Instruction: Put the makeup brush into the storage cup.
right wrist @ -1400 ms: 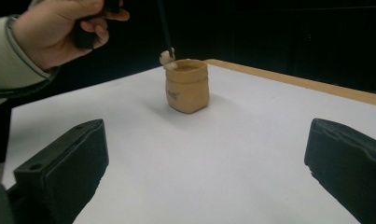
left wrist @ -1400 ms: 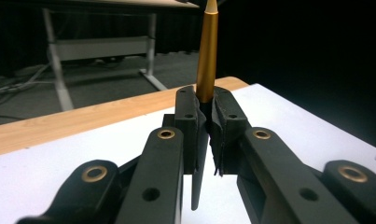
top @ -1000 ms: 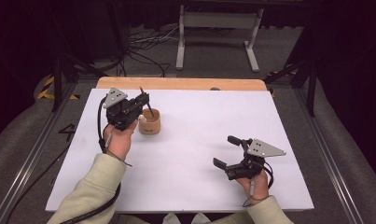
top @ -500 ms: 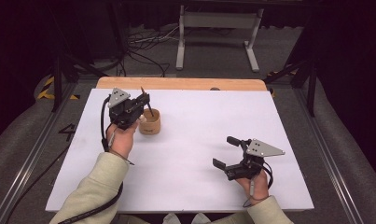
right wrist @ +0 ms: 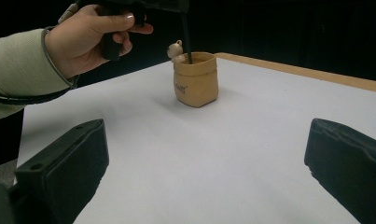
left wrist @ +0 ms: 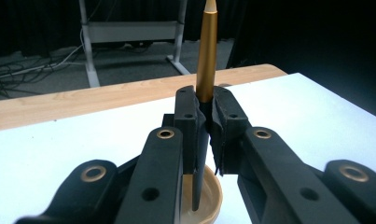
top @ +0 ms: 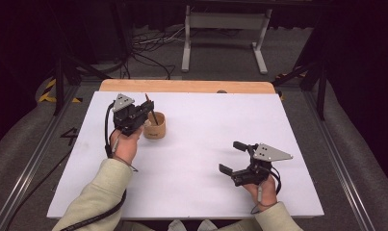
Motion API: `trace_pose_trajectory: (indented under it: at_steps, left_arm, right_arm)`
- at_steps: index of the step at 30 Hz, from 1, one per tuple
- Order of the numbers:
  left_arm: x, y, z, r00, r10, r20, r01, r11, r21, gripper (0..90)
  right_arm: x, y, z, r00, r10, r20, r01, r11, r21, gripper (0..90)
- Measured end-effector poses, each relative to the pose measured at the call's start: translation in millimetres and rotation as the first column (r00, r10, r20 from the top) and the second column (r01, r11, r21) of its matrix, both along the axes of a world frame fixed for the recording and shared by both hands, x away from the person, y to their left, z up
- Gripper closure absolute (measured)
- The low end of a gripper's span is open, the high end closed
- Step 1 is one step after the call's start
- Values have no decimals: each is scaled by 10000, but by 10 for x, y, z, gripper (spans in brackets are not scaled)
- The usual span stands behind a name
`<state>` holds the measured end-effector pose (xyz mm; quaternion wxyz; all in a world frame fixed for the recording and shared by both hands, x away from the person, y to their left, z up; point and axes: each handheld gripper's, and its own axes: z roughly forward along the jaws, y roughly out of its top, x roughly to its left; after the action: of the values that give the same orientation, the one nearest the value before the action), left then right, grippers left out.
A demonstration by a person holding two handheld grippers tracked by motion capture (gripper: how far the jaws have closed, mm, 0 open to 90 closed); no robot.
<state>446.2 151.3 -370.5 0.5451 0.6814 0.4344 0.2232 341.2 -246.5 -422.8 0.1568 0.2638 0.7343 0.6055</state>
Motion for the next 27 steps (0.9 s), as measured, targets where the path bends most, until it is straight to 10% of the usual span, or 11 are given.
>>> trace_pose_trajectory:
  at_steps: [27]
  left_arm:
    - [23,-14,-114,9982,-322,-507,331,9993,171,820]
  right_arm:
    - [34,5,-27,9995,129,-292,-131,9999,-71,0]
